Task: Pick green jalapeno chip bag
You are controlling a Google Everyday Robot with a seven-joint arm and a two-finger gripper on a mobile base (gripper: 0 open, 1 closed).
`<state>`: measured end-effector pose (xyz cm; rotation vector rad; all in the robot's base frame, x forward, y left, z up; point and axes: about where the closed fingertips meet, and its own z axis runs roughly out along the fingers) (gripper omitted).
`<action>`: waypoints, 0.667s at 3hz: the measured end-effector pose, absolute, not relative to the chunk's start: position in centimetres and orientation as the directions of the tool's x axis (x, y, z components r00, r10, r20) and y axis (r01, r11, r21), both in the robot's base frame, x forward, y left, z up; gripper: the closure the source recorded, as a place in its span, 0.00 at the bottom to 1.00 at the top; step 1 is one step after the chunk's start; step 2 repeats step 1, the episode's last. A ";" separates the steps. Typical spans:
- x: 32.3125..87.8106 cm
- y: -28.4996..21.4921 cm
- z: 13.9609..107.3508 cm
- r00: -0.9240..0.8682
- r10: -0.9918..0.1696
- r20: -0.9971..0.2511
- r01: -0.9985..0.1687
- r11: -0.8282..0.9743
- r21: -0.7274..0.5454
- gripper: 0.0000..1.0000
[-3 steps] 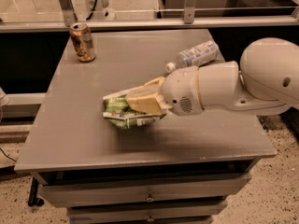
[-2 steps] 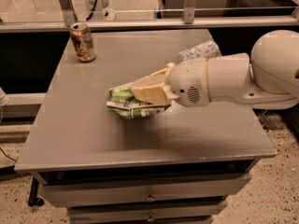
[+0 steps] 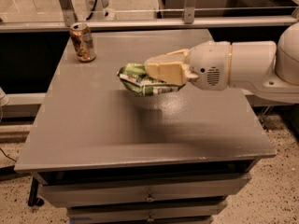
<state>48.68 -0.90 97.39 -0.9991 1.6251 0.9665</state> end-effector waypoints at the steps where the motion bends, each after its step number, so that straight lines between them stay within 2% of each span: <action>1: 48.8 -1.0 97.7 -0.200 -0.156 -0.967 -0.927 0.351 0.136 1.00; 2: 48.8 -1.0 97.7 -0.200 -0.156 -0.967 -0.927 0.351 0.136 1.00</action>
Offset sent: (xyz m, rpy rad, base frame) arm 0.0000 0.0000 0.0000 0.0000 0.0000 0.0000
